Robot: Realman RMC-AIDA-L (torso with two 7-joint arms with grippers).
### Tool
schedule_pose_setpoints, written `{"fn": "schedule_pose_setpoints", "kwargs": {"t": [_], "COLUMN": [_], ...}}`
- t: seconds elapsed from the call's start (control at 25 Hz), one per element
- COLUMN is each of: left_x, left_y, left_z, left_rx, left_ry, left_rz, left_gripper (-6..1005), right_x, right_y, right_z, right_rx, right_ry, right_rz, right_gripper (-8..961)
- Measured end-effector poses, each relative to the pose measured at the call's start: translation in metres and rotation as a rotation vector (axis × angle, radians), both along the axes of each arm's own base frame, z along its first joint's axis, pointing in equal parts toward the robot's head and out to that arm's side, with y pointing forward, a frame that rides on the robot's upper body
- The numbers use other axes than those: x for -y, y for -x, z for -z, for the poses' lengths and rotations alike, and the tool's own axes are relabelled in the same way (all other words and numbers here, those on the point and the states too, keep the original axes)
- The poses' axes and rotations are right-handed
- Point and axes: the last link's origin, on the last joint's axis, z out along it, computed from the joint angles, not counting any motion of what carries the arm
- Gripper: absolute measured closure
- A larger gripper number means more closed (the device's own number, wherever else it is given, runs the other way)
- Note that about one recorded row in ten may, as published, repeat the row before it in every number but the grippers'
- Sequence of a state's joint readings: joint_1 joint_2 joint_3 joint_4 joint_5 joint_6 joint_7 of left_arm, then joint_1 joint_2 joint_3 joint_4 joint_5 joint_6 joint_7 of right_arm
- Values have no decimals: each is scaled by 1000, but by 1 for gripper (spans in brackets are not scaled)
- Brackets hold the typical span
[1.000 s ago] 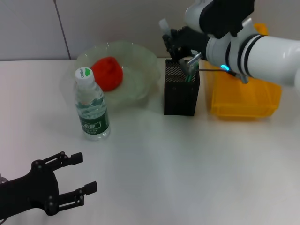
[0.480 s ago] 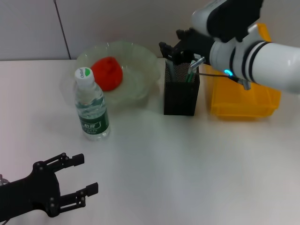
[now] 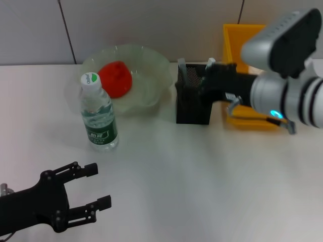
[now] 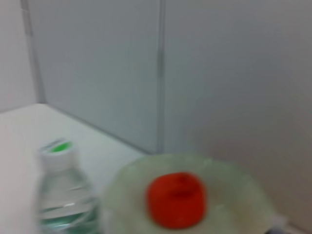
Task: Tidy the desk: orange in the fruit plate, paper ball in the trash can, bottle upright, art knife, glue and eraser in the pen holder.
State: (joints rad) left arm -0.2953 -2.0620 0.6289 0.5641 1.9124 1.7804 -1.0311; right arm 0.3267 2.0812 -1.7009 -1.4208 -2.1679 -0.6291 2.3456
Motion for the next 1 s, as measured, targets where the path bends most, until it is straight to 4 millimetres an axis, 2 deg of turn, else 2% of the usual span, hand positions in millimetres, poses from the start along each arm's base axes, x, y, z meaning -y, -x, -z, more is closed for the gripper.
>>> {"fn": "schedule_pose_setpoints", "kwargs": {"t": [0.32,0.48,0.84,1.0], "left_x": [-4,-5,-10,-12], "left_y": [-9,-13,-19,-17], "left_z": [-1,-1,-1,-4], "left_rx": [37,48,41,22], "left_ry": [17,26,73,89], "left_rz": [26,42,55,53], "left_gripper": [200,200,200,200], "right_x": [23,40,85,89], "right_y": [-26,-50,-108,-116], "right_z": [-37,-40,-35,-40], "right_rx": [-270,-327,-390,-381], "right_ry": [303,389,313,321], "right_rz": [-110,-219,-410,-404], "right_gripper": [321,321,321,321]}}
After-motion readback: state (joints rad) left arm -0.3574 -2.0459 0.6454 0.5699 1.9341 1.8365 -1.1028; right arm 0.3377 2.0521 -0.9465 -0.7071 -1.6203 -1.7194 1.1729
